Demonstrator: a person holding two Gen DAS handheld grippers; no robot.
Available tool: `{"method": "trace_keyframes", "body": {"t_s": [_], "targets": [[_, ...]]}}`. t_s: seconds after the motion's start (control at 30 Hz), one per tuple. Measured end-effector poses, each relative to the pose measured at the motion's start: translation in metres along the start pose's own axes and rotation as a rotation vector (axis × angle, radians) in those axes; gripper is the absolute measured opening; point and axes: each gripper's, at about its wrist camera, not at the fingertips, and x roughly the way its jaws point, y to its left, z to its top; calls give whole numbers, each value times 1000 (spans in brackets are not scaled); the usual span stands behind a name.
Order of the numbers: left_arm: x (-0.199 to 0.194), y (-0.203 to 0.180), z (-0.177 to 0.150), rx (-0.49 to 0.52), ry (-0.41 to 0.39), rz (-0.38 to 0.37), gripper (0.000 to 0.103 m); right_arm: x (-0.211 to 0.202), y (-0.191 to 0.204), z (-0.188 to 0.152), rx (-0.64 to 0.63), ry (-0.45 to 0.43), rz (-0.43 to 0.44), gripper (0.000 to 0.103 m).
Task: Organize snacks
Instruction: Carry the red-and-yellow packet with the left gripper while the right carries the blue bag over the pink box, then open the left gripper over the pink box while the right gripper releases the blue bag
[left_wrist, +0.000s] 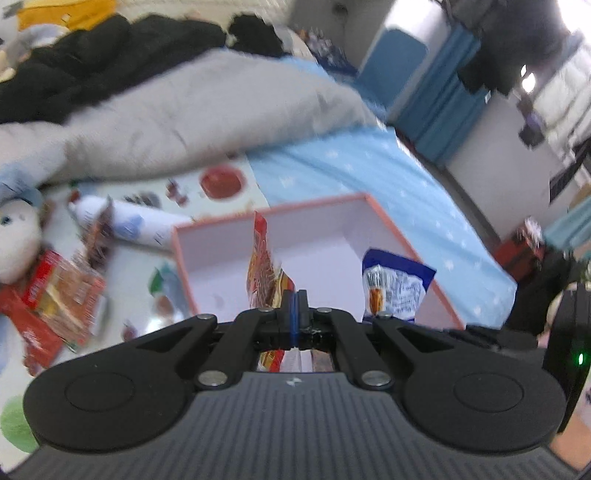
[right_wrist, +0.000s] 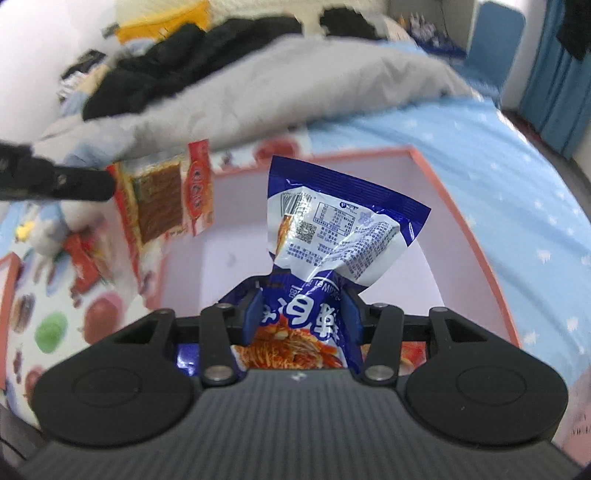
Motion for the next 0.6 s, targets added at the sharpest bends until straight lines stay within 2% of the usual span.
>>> {"method": "trace_keyframes", "body": {"t_s": [0.27, 0.47, 0.53, 0.57, 0.6], "targets": [[71, -15, -23, 29, 147, -1, 0, 37, -24, -17, -43, 90, -48, 50], [82, -16, -32, 30, 194, 5, 3, 36, -36, -24, -21, 81, -35, 53], [80, -13, -32, 21, 206, 3, 16, 32, -38, -21, -7, 72, -30, 54], [74, -11, -31, 17, 196, 5, 22, 29, -38, -21, -5, 65, -30, 60], [69, -8, -32, 14, 177, 12, 35, 24, -38, -20, -3, 54, -36, 67]]}}
